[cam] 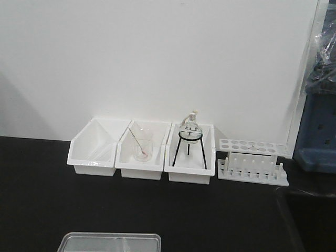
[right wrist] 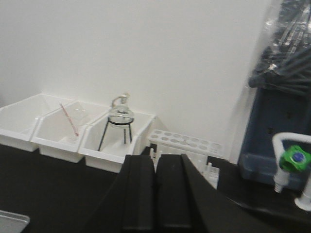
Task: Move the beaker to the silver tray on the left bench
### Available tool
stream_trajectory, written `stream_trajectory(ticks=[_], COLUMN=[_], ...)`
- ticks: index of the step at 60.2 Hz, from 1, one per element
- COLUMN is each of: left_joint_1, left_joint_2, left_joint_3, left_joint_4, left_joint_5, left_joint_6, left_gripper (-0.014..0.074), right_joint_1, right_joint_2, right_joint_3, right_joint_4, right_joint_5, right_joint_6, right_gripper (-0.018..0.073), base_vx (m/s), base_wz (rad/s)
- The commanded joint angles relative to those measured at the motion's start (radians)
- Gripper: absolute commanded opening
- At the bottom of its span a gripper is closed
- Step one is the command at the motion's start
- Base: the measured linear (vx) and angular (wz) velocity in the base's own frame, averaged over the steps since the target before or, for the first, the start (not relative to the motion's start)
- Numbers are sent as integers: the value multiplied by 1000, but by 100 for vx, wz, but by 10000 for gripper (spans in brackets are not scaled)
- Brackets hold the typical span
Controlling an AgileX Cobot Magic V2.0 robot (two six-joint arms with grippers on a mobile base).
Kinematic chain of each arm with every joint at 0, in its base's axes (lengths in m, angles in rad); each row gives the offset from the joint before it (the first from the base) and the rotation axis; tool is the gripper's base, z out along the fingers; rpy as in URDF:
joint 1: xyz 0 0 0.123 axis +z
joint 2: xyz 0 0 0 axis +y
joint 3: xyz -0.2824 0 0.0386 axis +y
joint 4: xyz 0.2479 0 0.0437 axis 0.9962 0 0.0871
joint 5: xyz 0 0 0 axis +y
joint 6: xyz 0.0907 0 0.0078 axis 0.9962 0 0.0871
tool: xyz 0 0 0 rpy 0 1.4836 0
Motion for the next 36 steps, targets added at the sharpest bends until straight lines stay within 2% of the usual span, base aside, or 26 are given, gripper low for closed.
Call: stream_trajectory(ticks=[1, 11, 15, 22, 26, 30, 36], left_joint_1=[0, 0, 0, 0, 0, 0, 0], left_joint_2=[-5, -5, -5, -5, -7, -6, -6], left_joint_3=[19, 19, 19, 19, 19, 19, 19], left_joint_4=[-8, -8, -8, -8, -8, -8, -8], left_joint_5=[-79, -79, -79, -80, -79, -80, -79], left_joint_6=[0, 0, 0, 0, 0, 0, 0], left_gripper=[1, 1, 1, 1, 1, 1, 1], right_joint_1=[-112, -269, -306, -327, -321, -310, -304], right_joint_2=[-89, -270, -347, -436, -425, -430, -433], right_joint_3=[121, 361, 458, 608, 596, 602, 602], right_joint_4=[46, 255, 288, 287, 289, 289, 307], right_joint_5=[-162, -295, -340, -416, -315, -306, -284], right_joint_6=[-14, -20, -47, -90, -90, -97, -165], right_gripper=[-16, -16, -16, -16, -15, -14, -14], base_vx=[0, 0, 0, 0, 0, -1, 0], base_wz=[0, 0, 0, 0, 0, 2, 0])
